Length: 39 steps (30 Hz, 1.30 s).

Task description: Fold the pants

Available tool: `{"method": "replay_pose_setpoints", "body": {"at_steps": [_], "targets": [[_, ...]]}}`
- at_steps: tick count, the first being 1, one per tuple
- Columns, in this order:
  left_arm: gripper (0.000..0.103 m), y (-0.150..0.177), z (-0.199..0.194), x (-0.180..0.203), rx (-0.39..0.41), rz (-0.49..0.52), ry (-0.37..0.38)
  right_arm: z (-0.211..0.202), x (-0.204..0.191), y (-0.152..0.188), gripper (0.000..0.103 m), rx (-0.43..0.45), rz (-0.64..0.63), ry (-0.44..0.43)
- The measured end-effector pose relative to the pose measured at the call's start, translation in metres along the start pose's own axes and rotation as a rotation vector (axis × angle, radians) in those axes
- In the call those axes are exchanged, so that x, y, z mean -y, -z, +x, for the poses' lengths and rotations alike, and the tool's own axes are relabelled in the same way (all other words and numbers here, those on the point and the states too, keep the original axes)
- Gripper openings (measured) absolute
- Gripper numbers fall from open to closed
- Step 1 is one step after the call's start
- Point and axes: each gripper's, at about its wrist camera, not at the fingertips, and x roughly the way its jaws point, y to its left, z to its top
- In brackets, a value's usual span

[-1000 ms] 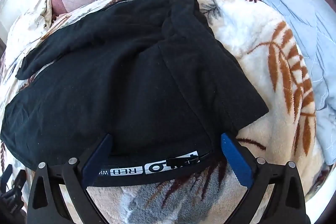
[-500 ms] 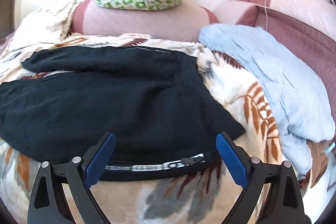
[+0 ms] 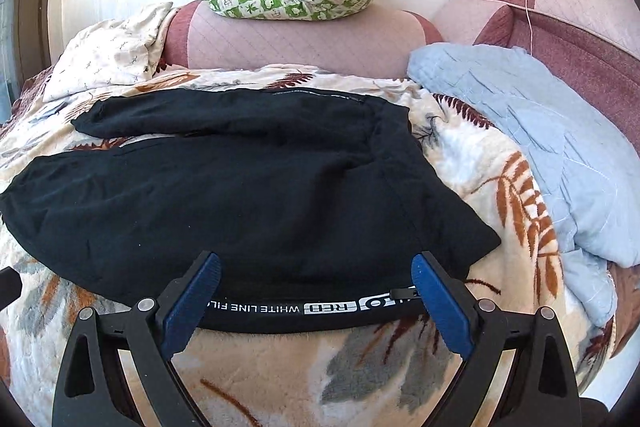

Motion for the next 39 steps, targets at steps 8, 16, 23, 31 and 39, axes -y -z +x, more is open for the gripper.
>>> {"method": "replay_pose_setpoints", "body": {"at_steps": [8,16,23,31,39], "targets": [[0.092,0.003,-0.001,-0.001,0.004,-0.004,0.000,0.001,0.002,0.002,0.098,-0.009,0.014,0.002],[0.092,0.006,0.004,-0.002,-0.008,-0.010,0.003,0.002,0.003,0.003,0.099,-0.011,0.016,0.001],[0.092,0.007,0.010,-0.003,-0.023,-0.014,0.008,0.006,0.004,0.004,0.099,-0.020,0.012,0.001],[0.092,0.008,0.015,-0.008,-0.033,-0.026,0.017,0.006,0.000,0.005,0.099,-0.019,-0.001,0.011],[0.092,-0.004,0.012,-0.017,-0.008,-0.035,0.056,-0.012,0.001,-0.008,0.099,0.010,-0.014,0.024]]}}
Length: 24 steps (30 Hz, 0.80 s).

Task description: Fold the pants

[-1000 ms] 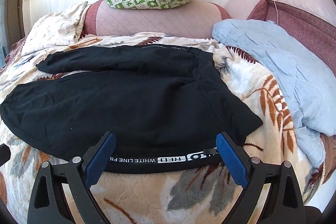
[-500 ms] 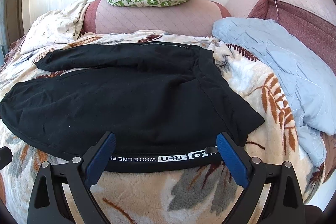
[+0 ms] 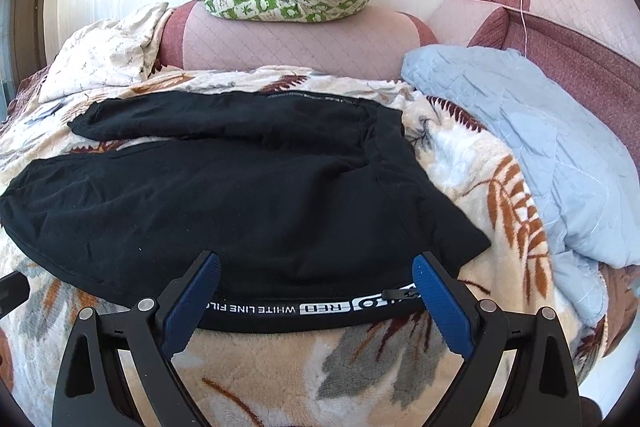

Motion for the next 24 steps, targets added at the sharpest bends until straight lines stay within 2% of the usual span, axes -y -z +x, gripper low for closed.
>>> {"method": "replay_pose_setpoints", "body": {"at_steps": [8,13,19,24], "targets": [[0.092,-0.031,-0.003,-0.021,0.080,0.014,0.039,-0.005,-0.013,-0.026,0.099,0.006,-0.076,0.000],[0.092,-0.047,0.004,-0.039,0.098,0.003,0.042,0.002,-0.023,-0.048,0.099,-0.003,-0.069,-0.019],[0.092,-0.061,0.015,-0.067,0.109,-0.050,0.044,0.018,-0.034,-0.062,0.099,-0.036,-0.076,-0.029],[0.092,-0.093,0.036,-0.106,0.082,-0.137,0.066,0.032,-0.032,-0.070,0.099,-0.052,-0.080,-0.028]]}}
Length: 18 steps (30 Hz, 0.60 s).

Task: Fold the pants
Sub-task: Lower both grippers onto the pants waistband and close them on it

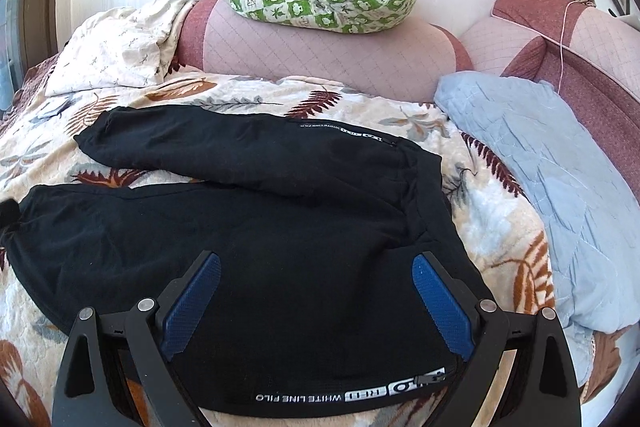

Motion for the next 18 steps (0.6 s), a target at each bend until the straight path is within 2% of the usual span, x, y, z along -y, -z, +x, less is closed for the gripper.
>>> {"method": "replay_pose_setpoints", "body": {"at_steps": [8,11,13,15,17,18], "targets": [[0.092,-0.070,0.082,-0.042,-0.101,-0.120,0.051,0.024,0.027,-0.015,0.099,-0.043,0.055,-0.011],[0.092,-0.084,0.128,-0.058,-0.186,-0.211,0.088,0.030,0.039,-0.018,0.099,-0.056,0.086,-0.012],[0.086,-0.090,0.156,-0.068,-0.242,-0.293,0.122,0.033,0.047,-0.016,0.099,-0.069,0.113,-0.008],[0.084,-0.096,0.162,-0.066,-0.220,-0.309,0.112,0.035,0.053,-0.013,0.099,-0.079,0.122,0.004],[0.042,-0.105,0.166,-0.058,-0.223,-0.277,0.100,0.036,0.056,-0.008,0.099,-0.088,0.122,0.019],[0.009,-0.106,0.171,-0.055,-0.250,-0.266,0.072,0.038,0.057,-0.005,0.099,-0.095,0.121,0.027]]}}
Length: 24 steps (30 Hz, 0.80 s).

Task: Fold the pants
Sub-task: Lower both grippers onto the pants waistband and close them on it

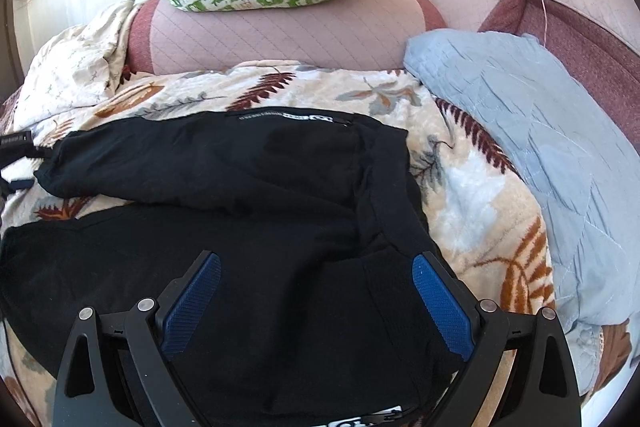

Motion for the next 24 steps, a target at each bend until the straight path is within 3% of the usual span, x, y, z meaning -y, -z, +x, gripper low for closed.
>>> {"method": "replay_pose_setpoints", "body": {"at_steps": [4,11,14,17,21,24], "targets": [[0.007,0.008,-0.011,-0.002,0.024,-0.001,-0.036,0.003,0.008,0.005,0.098,-0.023,0.023,0.010],[0.007,0.029,-0.042,-0.030,0.038,-0.035,-0.052,-0.012,0.023,0.000,0.098,0.018,0.042,0.018],[0.017,0.028,-0.039,-0.042,0.025,-0.070,-0.106,-0.015,0.032,-0.001,0.098,0.020,0.061,0.011],[0.019,0.028,-0.047,-0.064,0.036,-0.164,-0.050,-0.021,0.047,-0.007,0.098,0.027,0.091,0.008],[0.021,0.022,-0.063,-0.056,0.094,-0.050,-0.115,-0.022,0.067,-0.034,0.099,0.046,0.061,-0.010],[0.034,0.012,-0.064,-0.041,0.112,0.041,-0.114,-0.003,0.077,-0.066,0.099,0.028,0.024,-0.059]]}}
